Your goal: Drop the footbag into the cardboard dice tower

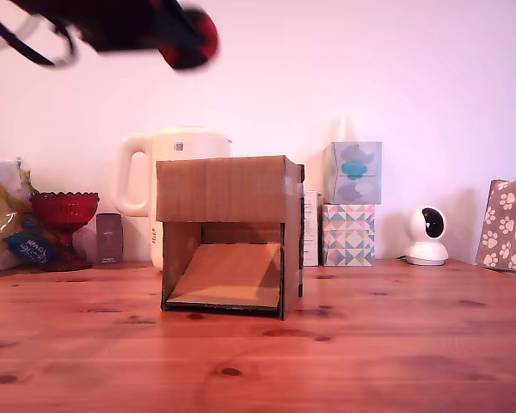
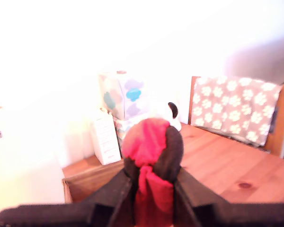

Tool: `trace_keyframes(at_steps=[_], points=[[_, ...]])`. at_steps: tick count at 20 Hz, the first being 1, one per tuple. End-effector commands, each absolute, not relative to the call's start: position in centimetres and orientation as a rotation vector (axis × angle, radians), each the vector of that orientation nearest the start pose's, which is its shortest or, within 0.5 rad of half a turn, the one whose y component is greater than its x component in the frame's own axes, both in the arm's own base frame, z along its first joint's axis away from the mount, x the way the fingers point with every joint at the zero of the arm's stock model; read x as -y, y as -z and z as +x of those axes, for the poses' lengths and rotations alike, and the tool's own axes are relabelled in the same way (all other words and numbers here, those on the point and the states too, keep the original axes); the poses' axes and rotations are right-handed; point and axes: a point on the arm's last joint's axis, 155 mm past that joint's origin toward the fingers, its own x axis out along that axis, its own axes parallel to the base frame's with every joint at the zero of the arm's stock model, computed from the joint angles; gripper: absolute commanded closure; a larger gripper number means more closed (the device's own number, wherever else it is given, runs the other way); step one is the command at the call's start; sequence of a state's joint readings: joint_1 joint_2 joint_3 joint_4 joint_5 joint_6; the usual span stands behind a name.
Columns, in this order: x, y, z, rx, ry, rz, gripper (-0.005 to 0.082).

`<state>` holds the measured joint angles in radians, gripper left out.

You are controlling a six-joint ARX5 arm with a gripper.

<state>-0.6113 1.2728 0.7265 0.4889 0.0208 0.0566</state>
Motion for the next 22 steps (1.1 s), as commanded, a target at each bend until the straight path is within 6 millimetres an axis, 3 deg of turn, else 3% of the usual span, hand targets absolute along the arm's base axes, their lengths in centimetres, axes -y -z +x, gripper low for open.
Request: trace_keyframes(at_steps=[1, 8, 12, 17, 18, 20, 21, 22], points=[[25.4, -27.0, 37.0, -0.05, 0.618, 0.08, 0.0692], [28.1, -22.9, 42.6, -0.388, 0.685, 0.136, 0.0692], [28.8, -21.5, 43.9, -0.489, 0.696, 0.146, 0.0692], [28.9, -21.7, 44.1, -0.493, 0.695, 0.147, 0.0669], [28.9, -21.8, 44.1, -0.491, 0.695, 0.146, 0.0521], [28.9, -21.8, 44.1, -0.493, 0.695, 0.146, 0.0059], [28.8, -21.7, 43.9, -0.507, 0.696, 0.153, -0.0027], [28.7, -21.6, 43.7, -0.525, 0.695, 0.155, 0.0018]])
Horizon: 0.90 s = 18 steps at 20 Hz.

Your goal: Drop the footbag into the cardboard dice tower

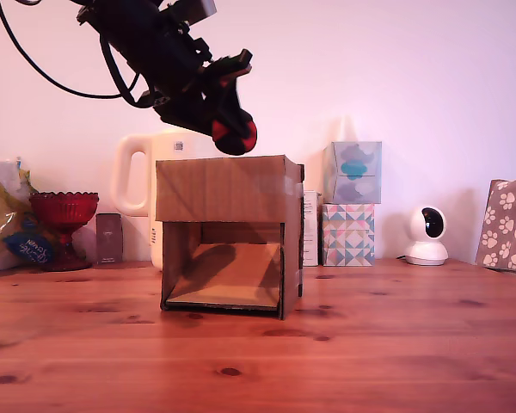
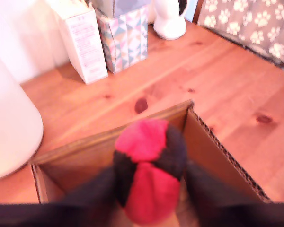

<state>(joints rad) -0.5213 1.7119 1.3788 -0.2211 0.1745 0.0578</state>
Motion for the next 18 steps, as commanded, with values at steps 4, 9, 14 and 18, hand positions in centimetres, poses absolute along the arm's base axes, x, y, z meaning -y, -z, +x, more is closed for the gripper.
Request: trace_keyframes(at_steps=[4, 9, 14, 18], points=[[27.7, -21.6, 42.0, -0.583, 0.702, 0.195, 0.012], [26.4, -22.2, 38.1, -0.674, 0.748, 0.203, 0.0708], [25.3, -21.8, 35.1, -0.563, 0.78, 0.176, 0.0791], [23.5, -20.0, 32.4, -0.445, 0.761, 0.106, 0.0791]])
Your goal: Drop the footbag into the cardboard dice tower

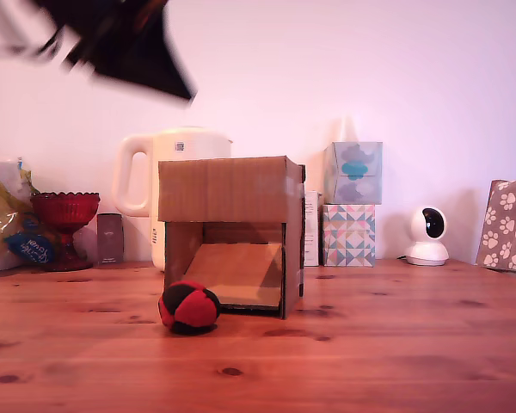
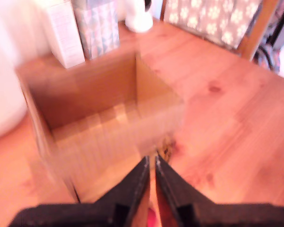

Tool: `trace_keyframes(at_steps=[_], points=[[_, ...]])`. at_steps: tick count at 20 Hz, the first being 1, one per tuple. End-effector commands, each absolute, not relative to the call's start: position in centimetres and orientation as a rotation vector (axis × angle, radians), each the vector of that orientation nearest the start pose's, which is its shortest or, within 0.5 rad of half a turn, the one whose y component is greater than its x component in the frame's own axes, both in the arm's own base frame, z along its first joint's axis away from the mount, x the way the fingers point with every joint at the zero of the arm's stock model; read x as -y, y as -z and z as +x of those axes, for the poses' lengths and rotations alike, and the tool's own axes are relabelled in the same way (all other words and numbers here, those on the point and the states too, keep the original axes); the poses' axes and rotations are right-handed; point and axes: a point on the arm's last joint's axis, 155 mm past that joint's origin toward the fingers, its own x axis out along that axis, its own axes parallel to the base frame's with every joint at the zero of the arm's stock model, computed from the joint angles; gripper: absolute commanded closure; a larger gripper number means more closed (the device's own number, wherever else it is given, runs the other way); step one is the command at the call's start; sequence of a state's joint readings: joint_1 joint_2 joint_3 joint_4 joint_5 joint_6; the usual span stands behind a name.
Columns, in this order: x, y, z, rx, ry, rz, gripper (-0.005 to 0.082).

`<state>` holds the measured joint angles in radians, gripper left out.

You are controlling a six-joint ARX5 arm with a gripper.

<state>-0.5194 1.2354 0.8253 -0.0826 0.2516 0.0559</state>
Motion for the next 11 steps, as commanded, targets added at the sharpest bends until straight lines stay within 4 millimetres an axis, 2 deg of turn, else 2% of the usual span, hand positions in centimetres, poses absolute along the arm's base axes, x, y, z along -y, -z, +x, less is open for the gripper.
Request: trace_keyframes(at_steps=[1, 8, 11], points=[[22.9, -19.4, 31.9, -0.438, 0.751, 0.091, 0.0791], [19.3, -16.3, 27.8, -0.429, 0.697, 0.056, 0.0791], [17.1, -16.0, 26.3, -0.419, 0.649, 0.052, 0.0791]])
